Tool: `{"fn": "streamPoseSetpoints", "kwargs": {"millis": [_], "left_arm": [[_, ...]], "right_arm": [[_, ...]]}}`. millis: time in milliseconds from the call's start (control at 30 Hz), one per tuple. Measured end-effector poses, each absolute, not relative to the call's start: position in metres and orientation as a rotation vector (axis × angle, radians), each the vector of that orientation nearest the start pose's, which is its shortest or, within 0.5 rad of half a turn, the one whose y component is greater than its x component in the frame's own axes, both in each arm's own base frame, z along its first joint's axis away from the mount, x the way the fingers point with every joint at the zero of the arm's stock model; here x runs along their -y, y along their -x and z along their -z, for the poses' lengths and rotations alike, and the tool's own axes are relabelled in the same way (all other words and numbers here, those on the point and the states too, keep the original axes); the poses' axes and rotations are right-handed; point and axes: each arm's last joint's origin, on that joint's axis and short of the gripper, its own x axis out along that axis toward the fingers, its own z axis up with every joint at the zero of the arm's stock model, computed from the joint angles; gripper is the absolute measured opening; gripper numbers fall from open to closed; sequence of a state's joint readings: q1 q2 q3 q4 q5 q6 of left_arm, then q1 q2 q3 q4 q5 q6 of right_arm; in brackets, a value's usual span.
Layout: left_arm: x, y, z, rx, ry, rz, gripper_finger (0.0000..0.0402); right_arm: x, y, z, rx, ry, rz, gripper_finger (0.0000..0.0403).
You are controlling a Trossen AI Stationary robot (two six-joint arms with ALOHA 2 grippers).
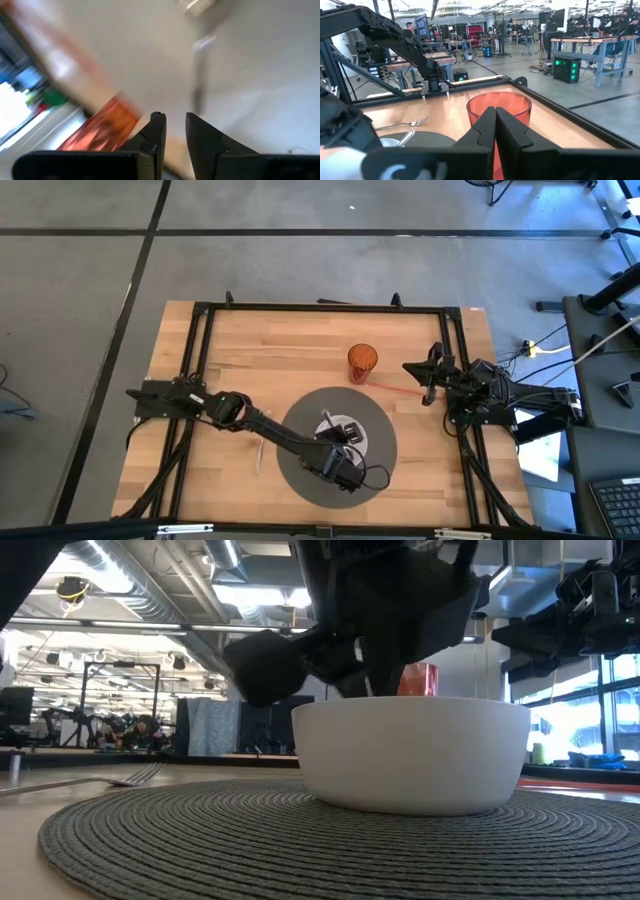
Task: Pick & Place Utensil
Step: Put the silver fork into the white bowl
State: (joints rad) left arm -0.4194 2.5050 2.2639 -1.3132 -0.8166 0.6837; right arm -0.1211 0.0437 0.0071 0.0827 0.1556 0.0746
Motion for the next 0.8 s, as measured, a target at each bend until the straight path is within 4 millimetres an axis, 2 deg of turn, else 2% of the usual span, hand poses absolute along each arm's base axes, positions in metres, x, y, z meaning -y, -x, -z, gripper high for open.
{"fn": "streamPoseSetpoints", "kwargs": {"millis": [133, 200, 300, 400, 467, 567, 633, 700, 800], "left_arm": [[0.175, -0.443, -0.192, -1.405, -1.542, -0.06, 0.0068], [0.171, -0.433, -0.214, -1.419, -1.439, -0.112, 0.0063], [0.163, -0.42, -0.248, -1.373, -1.043, -0.209, 0.0053], [0.147, -0.408, -0.275, -1.372, -0.609, -0.242, 0.0041], [0.137, -0.395, -0.287, -1.372, -0.435, -0.299, 0.0032], [0.136, -0.37, -0.29, -1.334, -0.353, -0.417, 0.0018], [0.138, -0.349, -0.285, -1.289, -0.331, -0.504, 0.0009], [0.14, -0.327, -0.275, -1.244, -0.29, -0.567, 0.0003], [0.146, -0.297, -0.252, -1.11, -0.079, -0.627, 0.0002]], "right_arm": [[0.016, -0.098, -0.17, 0.056, -0.075, 0.273, 0.0011], [0.016, -0.098, -0.17, 0.053, -0.075, 0.273, 0.0011], [0.016, -0.098, -0.17, 0.046, -0.071, 0.274, 0.0011], [0.016, -0.098, -0.169, 0.044, -0.067, 0.275, 0.0011], [0.016, -0.098, -0.169, 0.043, -0.068, 0.275, 0.0011], [0.017, -0.098, -0.169, 0.043, -0.068, 0.276, 0.0011], [0.016, -0.098, -0.169, 0.042, -0.068, 0.275, 0.0011], [0.016, -0.098, -0.169, 0.043, -0.071, 0.275, 0.0011], [0.016, -0.098, -0.169, 0.04, -0.073, 0.261, 0.0011]]}}
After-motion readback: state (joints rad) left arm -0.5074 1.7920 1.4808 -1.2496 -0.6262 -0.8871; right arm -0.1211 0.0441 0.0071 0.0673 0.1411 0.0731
